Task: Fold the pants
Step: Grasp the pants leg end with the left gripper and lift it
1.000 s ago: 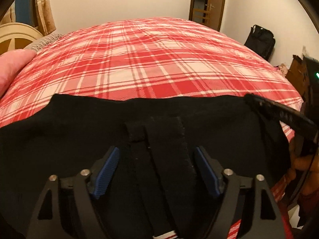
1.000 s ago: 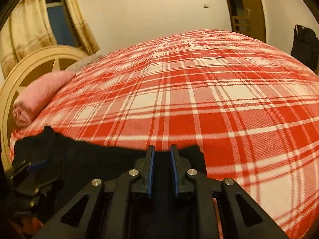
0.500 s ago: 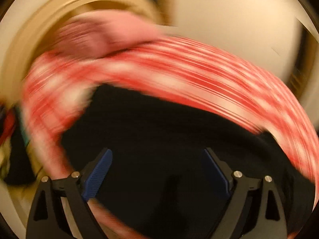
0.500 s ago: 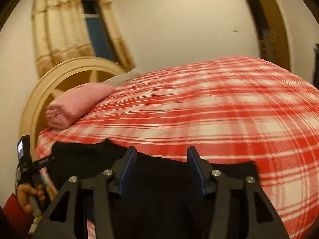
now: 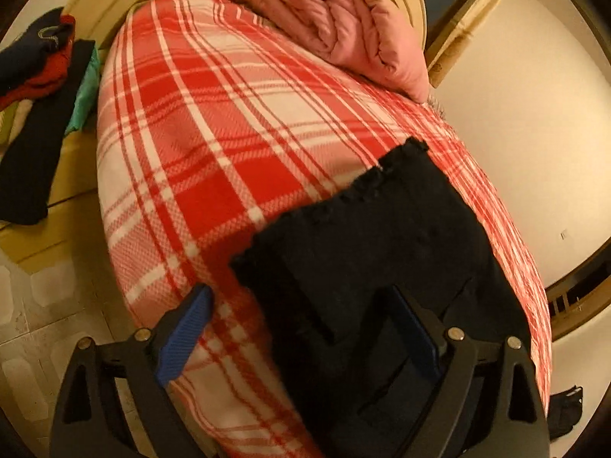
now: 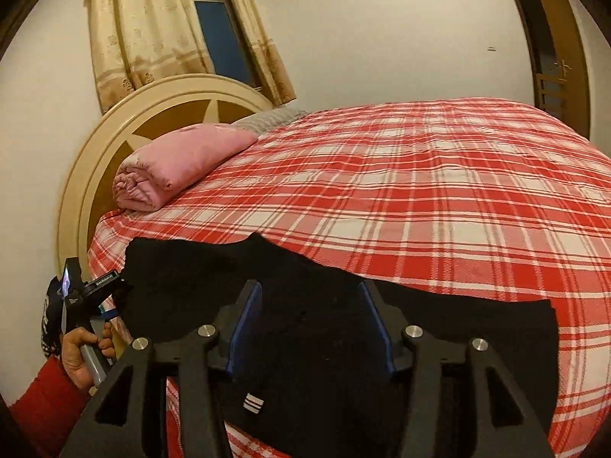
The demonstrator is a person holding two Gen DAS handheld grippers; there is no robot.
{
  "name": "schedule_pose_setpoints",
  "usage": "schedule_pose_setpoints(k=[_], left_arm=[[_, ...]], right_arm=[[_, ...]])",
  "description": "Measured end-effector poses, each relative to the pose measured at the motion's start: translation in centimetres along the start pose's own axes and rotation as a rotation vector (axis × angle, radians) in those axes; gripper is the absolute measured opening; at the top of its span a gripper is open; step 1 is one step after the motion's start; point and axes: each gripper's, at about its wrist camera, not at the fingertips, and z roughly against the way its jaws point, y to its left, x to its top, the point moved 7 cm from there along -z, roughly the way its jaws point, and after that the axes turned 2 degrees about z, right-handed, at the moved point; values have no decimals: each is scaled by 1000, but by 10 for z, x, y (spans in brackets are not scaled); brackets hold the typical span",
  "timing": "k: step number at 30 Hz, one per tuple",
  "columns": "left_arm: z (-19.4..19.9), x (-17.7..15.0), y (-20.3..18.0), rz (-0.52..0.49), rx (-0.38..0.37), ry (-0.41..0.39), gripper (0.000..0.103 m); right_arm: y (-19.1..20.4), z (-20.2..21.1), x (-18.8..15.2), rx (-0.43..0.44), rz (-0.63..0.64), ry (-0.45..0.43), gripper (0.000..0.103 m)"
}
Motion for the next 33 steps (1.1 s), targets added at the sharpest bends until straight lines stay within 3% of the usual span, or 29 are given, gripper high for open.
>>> schedule_pose_setpoints(k=[6, 10, 14, 18, 23, 26, 30, 33], left_arm=[[-3, 4, -11, -27, -54, -19, 77], [6, 9, -17, -64, -126, -9, 39], [28, 11, -39, -164, -127, -56, 36], [26, 14, -50, -201, -95, -63, 36], [27, 19, -42, -156, -118, -51, 36], [42, 16, -50, -182, -136, -65, 34], [77, -4, -103, -367, -228, -113, 33], [100, -40, -153, -536, -298, -128, 32]], right_arm=[[-35, 15, 4, -56, -114, -30, 54], [-68, 29, 1, -137, -187, -43, 54], [-103, 47, -8, -173, -303, -60, 54], [-116, 52, -19, -179, -355, -43, 54], [-79, 29, -28, -68, -235, 45, 54], [-62, 19, -32, -47, -182, 69, 54], [-76, 20, -32, -72, -240, 49, 54], [-97, 31, -29, -101, -303, 25, 54]])
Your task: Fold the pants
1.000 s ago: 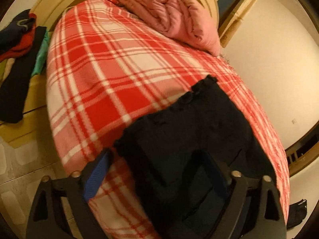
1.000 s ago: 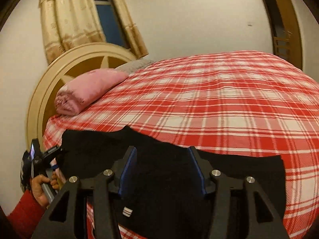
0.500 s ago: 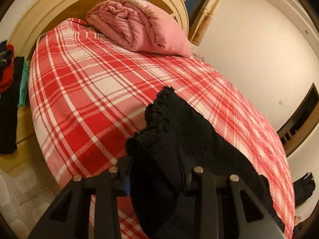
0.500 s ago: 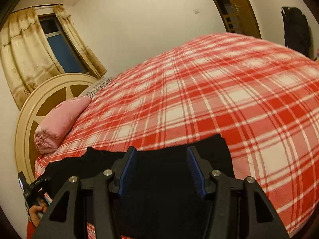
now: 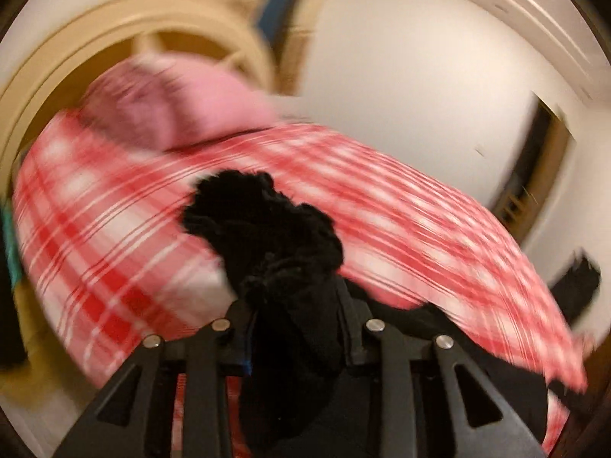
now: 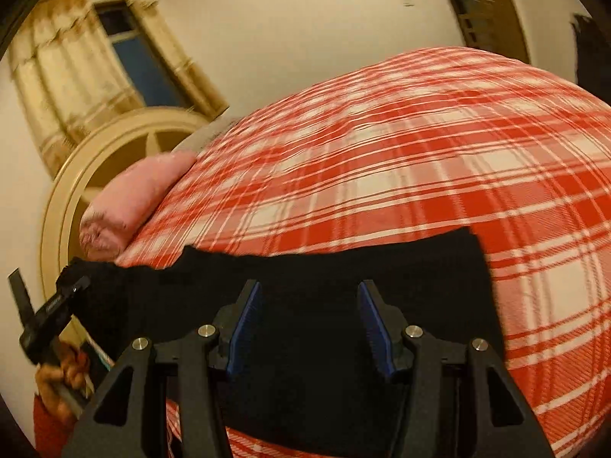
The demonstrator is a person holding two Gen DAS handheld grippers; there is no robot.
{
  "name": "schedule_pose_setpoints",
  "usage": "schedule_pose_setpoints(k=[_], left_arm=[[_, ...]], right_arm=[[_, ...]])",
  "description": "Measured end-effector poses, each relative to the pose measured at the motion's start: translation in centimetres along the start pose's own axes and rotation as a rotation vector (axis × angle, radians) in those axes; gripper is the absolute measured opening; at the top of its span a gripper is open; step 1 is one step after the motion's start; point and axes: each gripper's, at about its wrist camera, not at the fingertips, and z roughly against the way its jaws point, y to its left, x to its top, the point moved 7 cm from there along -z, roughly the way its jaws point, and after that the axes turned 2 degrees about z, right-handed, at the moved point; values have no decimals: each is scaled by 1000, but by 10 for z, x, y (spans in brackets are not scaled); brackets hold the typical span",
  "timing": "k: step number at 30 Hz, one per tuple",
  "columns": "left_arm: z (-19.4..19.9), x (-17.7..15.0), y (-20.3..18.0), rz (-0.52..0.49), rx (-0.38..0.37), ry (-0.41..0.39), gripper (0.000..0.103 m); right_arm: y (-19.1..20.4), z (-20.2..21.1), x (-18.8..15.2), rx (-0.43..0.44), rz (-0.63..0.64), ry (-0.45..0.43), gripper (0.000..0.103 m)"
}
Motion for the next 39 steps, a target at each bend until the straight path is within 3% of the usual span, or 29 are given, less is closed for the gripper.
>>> schedule_pose_setpoints(k=[7, 11, 15, 20, 29, 39], left_arm=[[13, -29, -160, -243, -349, 51, 32], [12, -72, -229, -347, -493, 140, 32], [10, -115, -274, -461, -569, 210, 32], [-3, -151, -301, -572, -579, 259, 32], [-6, -170, -307, -614, -576, 283, 32], [-22, -195, -322, -758, -456, 345, 32]], right_arm=[[-41, 38, 10, -83, -39, -75, 54], [-72, 55, 7, -126, -95, -99, 54], [-86, 58, 8, -130, -140, -100, 54], [-85, 54, 8, -99, -143, -99, 54], [-81, 45, 2, -73, -153, -74, 54], [-82, 45, 0, -87, -154, -63, 54]])
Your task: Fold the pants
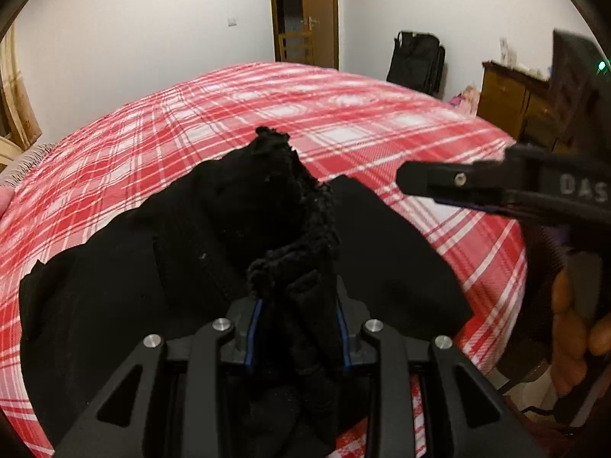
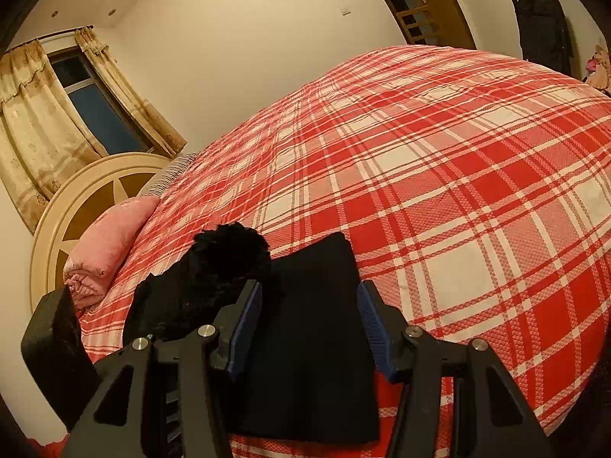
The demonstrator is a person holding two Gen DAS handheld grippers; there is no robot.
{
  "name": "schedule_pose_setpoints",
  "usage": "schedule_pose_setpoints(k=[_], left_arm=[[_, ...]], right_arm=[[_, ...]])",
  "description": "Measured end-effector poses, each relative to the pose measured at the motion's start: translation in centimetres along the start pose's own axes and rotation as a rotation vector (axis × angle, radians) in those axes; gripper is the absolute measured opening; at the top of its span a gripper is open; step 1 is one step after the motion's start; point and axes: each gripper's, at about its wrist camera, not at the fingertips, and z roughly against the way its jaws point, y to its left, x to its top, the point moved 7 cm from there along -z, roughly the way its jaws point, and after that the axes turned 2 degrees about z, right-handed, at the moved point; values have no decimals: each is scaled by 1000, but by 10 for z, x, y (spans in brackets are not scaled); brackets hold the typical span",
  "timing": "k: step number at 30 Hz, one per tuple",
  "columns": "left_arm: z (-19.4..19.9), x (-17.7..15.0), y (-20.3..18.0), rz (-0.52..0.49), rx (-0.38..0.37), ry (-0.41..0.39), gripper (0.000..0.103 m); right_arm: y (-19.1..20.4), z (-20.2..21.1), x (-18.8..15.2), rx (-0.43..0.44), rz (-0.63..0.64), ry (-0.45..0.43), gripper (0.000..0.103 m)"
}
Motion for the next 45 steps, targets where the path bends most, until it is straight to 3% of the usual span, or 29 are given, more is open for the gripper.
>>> schedule_pose_setpoints(k=[15, 21, 27, 30, 34, 36, 39, 40, 41, 45], left_arm=[[-4, -3, -4, -13, 28, 40, 32], [-2, -3, 1, 15, -25, 19, 32], [8, -2, 9, 79, -124, -25, 32], [3, -4, 7, 56, -118, -22, 32], [4, -6, 0, 2, -98, -28, 34], [8, -6, -3, -20, -125, -22, 45], [22, -9, -7, -24, -247, 7, 69], [28, -9, -3, -30, -251, 3, 82], [35, -9, 3, -35, -235, -12, 86], [67, -8, 61, 77, -188, -67, 87]], right_arm=[[-3, 3, 0, -14, -6, 2, 54], [-7, 1, 1, 15, -33, 13, 54], [4, 3, 5, 175, -82, 18, 54], [12, -8, 5, 259, -123, 55, 55], [25, -41, -2, 354, -179, 171, 57], [29, -54, -8, 370, -191, 210, 57], [37, -65, -18, 405, -192, 253, 61], [38, -68, -21, 397, -186, 265, 62], [38, -70, -24, 392, -183, 272, 63], [40, -71, -27, 411, -194, 278, 66]])
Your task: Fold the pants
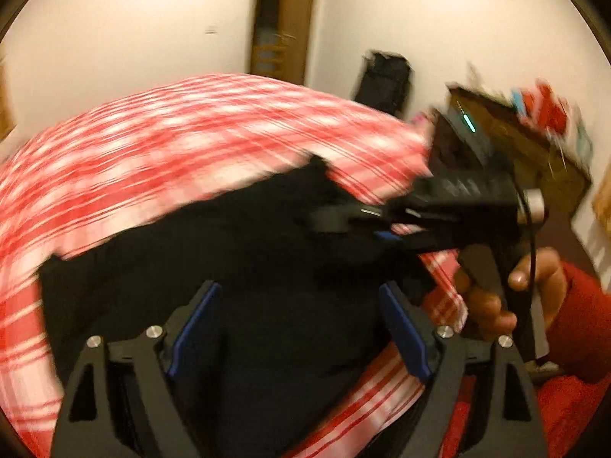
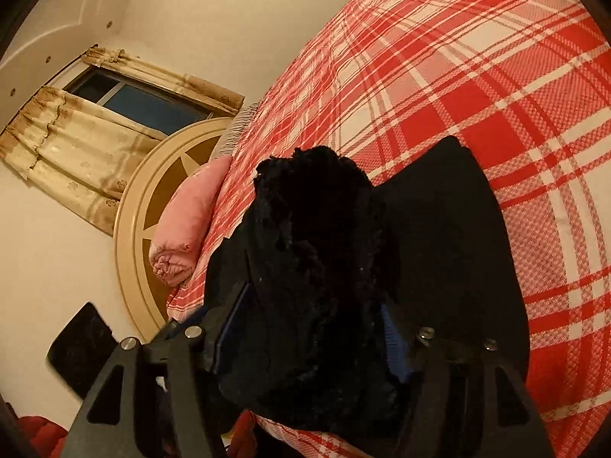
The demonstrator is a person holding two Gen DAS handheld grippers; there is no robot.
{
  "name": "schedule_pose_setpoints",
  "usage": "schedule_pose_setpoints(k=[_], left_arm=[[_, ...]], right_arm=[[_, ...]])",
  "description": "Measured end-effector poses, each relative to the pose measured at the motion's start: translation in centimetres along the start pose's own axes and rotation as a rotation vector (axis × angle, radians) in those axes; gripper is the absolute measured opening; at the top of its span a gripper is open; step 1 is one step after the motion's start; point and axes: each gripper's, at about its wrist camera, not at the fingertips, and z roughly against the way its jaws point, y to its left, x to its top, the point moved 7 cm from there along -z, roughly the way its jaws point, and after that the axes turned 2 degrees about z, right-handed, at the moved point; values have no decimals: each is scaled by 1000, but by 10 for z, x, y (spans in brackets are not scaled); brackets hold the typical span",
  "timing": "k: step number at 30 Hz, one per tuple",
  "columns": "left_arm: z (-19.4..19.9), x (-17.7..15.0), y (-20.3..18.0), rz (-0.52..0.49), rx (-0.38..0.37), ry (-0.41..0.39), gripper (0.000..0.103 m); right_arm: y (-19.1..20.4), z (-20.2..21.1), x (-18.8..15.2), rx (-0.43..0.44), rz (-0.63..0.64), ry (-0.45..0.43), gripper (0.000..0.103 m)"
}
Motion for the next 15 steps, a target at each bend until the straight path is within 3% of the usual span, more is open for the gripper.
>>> schedule_pose_setpoints(k=[5, 7, 8, 9, 15], left_arm=[[41, -4, 103, 254, 215, -67, 92], [49, -14, 137, 366, 276, -62, 92], [52, -17, 149, 412, 292, -65, 92], [55, -21, 159, 452, 304, -73, 92], [51, -32, 173, 537, 353, -76, 92]], right_arm=[[3, -6, -7, -65, 85, -4, 67], [12, -12, -13, -162, 187, -8, 56], [13, -15, -15, -226, 229, -5, 35], [13, -16, -15, -265, 251, -1, 30], [31, 1, -15, -283, 357, -17, 20]])
